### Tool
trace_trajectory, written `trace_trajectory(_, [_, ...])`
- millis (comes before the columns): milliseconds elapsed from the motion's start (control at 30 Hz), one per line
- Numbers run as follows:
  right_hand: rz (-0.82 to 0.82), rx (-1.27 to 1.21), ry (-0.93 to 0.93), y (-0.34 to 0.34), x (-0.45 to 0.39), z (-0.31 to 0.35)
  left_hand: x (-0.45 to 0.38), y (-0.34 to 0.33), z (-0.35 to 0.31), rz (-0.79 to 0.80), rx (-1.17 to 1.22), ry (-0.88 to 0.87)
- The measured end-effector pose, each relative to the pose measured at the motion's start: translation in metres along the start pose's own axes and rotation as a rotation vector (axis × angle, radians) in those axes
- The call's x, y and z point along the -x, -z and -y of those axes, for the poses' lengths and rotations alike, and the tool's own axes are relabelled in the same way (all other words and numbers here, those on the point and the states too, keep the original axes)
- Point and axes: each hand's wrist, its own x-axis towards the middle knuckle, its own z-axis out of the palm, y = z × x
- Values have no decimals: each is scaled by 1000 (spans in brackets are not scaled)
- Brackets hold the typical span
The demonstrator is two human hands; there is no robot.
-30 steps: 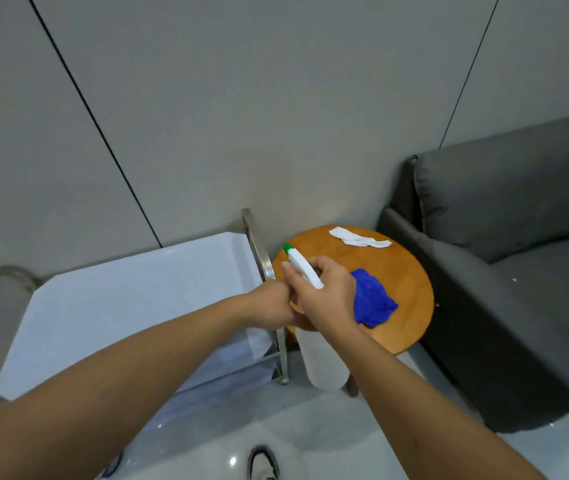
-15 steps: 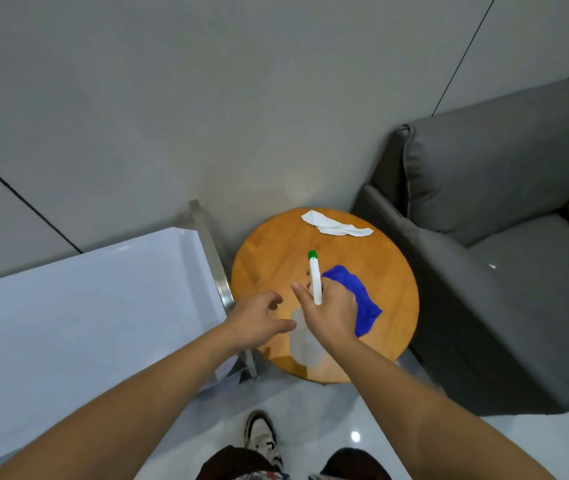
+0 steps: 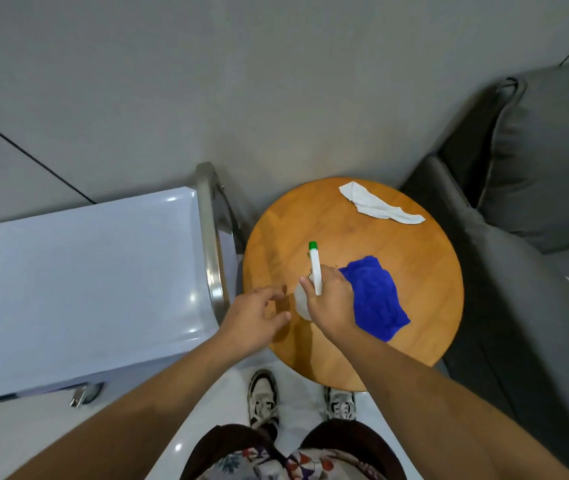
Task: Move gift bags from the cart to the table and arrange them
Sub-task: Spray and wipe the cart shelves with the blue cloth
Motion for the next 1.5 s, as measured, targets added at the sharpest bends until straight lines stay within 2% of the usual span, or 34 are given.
trace_trajectory(100, [89,21,82,-2,-6,-13,-4,-20,-3,24,-34,49])
trace_trajectory(200, [258,118,167,5,-15,-29,-11,-42,-10,37,-58,85])
trace_trajectory(300, [394,265,133,22,-20,-63,-12,-59,-15,32,-39,160])
trace_trajectory(533, [431,623,-28,32,-41,-134,-13,-101,-16,25,-29,217])
trace_trajectory(700, [524,635,-162,10,-56,-168,-20,-130,-18,30,1,281])
trace_trajectory(767, [547,663,-161,2,-60,-179,-21,-140,-17,28,-2,297])
trace_trajectory(867, [498,723,-85,-1,-58,-188,-14,-148,-14,26,0,325])
trace_trajectory(1033, [506,614,-95,5,-38,-192,8,-144,-1,42,-47,317])
trace_trajectory(1200, [563,483,-87,2,25,-183,31,-130,17,-25,-21,336])
trace_trajectory(1400, [577,427,72,-27,112,-109,85,-102,54,-40,-25,330])
trace_trajectory(1500, [573,395,184,-43,153,-53,130,-71,84,-130,17,307])
